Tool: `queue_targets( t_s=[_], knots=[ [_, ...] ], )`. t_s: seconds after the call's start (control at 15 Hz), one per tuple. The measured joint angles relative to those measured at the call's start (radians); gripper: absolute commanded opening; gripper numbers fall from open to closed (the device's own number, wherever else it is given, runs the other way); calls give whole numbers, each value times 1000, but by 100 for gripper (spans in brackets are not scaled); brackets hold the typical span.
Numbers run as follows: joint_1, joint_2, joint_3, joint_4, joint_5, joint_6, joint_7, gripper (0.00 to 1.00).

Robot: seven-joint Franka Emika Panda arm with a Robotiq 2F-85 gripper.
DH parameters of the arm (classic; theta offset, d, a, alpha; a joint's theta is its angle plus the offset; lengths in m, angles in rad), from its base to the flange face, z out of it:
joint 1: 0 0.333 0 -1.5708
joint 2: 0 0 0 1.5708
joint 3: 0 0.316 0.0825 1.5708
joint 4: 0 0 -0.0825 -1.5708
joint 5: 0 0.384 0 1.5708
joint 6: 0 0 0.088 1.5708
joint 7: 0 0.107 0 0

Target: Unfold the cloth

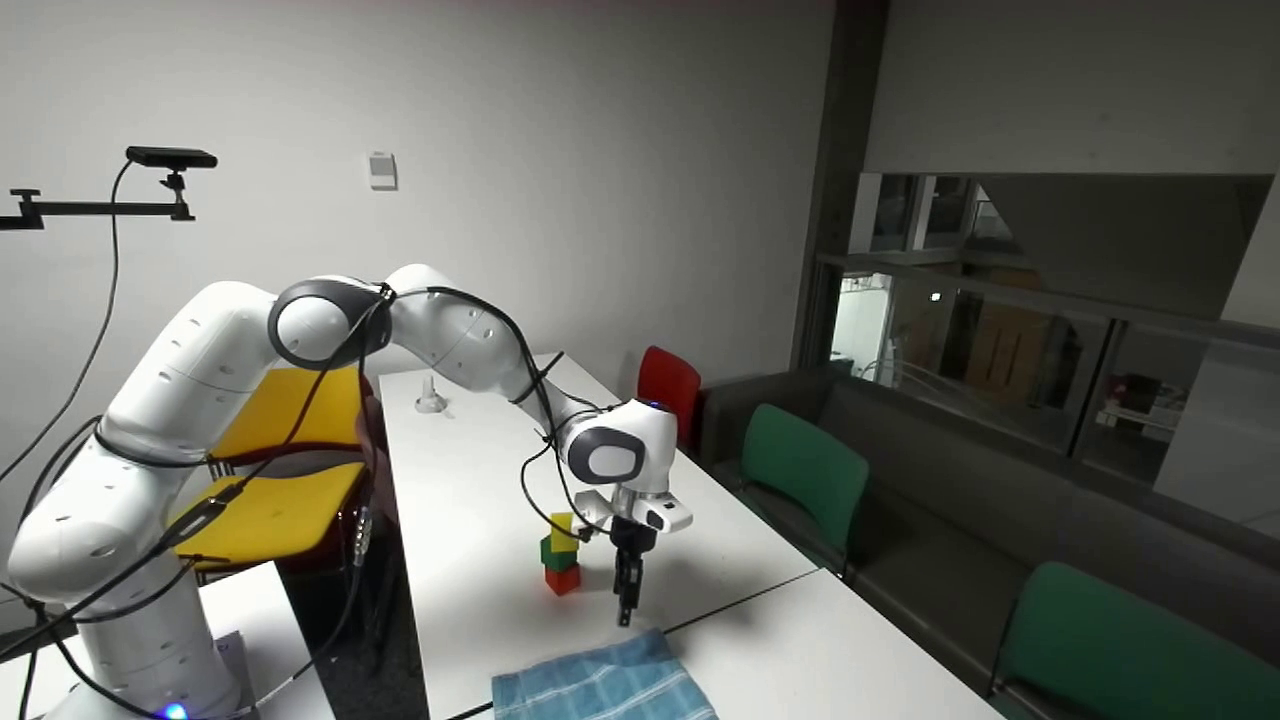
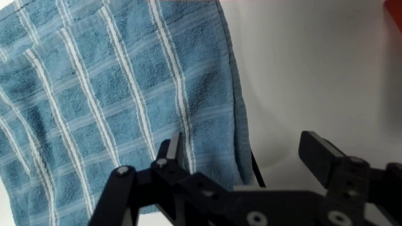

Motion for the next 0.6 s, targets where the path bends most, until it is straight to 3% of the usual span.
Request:
queue_targets(
  t_s=[0.6],
  knots=[
    [0,86,-8,38,-8,-1,6,100]
  ],
)
